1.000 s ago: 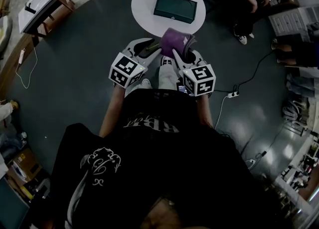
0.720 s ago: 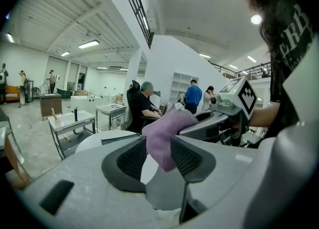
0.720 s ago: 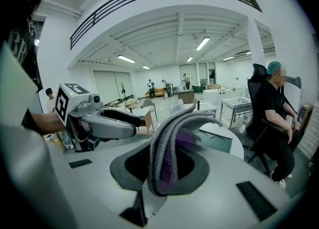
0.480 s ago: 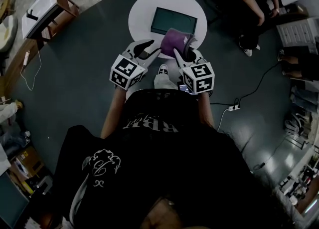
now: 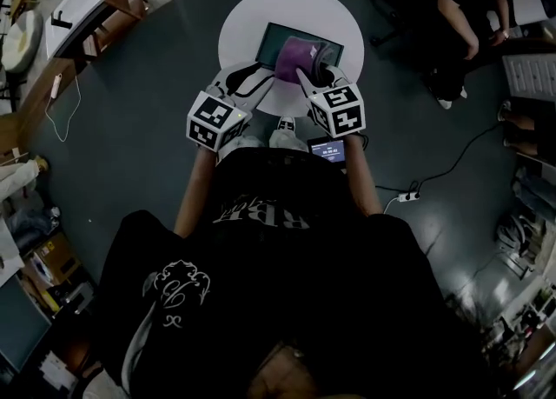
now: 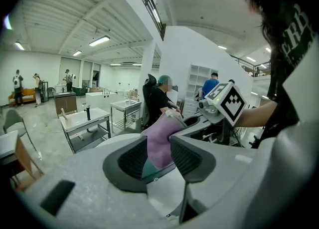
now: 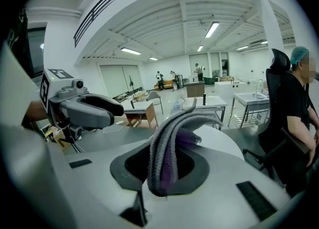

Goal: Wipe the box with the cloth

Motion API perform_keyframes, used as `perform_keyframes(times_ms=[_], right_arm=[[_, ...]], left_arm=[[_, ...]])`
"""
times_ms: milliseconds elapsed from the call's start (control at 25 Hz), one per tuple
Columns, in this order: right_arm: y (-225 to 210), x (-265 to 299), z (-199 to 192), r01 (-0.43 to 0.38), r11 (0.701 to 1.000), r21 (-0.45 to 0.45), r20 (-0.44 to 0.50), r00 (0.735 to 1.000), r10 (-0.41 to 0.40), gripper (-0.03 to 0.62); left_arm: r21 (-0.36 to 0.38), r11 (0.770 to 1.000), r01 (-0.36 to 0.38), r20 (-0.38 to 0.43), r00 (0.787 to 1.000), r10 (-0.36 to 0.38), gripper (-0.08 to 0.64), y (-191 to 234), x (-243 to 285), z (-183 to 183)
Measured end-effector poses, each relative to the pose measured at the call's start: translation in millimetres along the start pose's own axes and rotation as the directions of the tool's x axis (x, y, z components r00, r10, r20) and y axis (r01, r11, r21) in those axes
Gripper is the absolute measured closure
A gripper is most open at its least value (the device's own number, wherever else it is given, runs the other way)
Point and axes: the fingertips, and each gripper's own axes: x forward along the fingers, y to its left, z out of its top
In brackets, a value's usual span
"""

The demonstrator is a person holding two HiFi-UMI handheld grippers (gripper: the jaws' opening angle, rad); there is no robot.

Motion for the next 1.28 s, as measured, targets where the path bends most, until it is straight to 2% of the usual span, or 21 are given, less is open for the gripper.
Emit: perform_keyframes(times_ms=[280, 440, 600, 840, 1040, 1280], right_arm=[[-24, 45, -2, 0.003, 1.0, -0.005, -0.039, 0.999, -0.003, 0.535], [-23, 76, -3, -0.011, 1.0, 0.011, -0.073, 0.997, 0.012, 0.535], [-18, 111, -6, -0.026, 1.0, -0.012, -0.128, 0.992, 0.024, 0.535], [-43, 149, -18, 0.052, 0.998, 0.03, -0.188, 0.981, -0.046, 0.535], [-69, 156, -52, 0.145, 0.989, 0.036, -0.308, 0.943, -0.127, 0.535], [-99, 126, -77, 0.238, 0.97, 0.043, -0.368, 0.907, -0.206, 0.535]], left_arm=[[0.002, 1.0, 0.0, -0.038, 0.999, 0.0, 0.413, 10, 15, -4], [0.015, 0.999, 0.042, -0.06, 0.997, -0.041, 0.413, 14, 17, -9], [0.042, 0.995, 0.09, -0.086, 0.993, -0.087, 0.413, 26, 19, -13], [0.057, 0.989, 0.135, -0.089, 0.988, -0.129, 0.414, 47, 23, -7], [0.059, 0.982, 0.181, -0.094, 0.98, -0.175, 0.414, 62, 25, -7], [0.063, 0.967, 0.248, -0.107, 0.965, -0.24, 0.414, 66, 33, -12]])
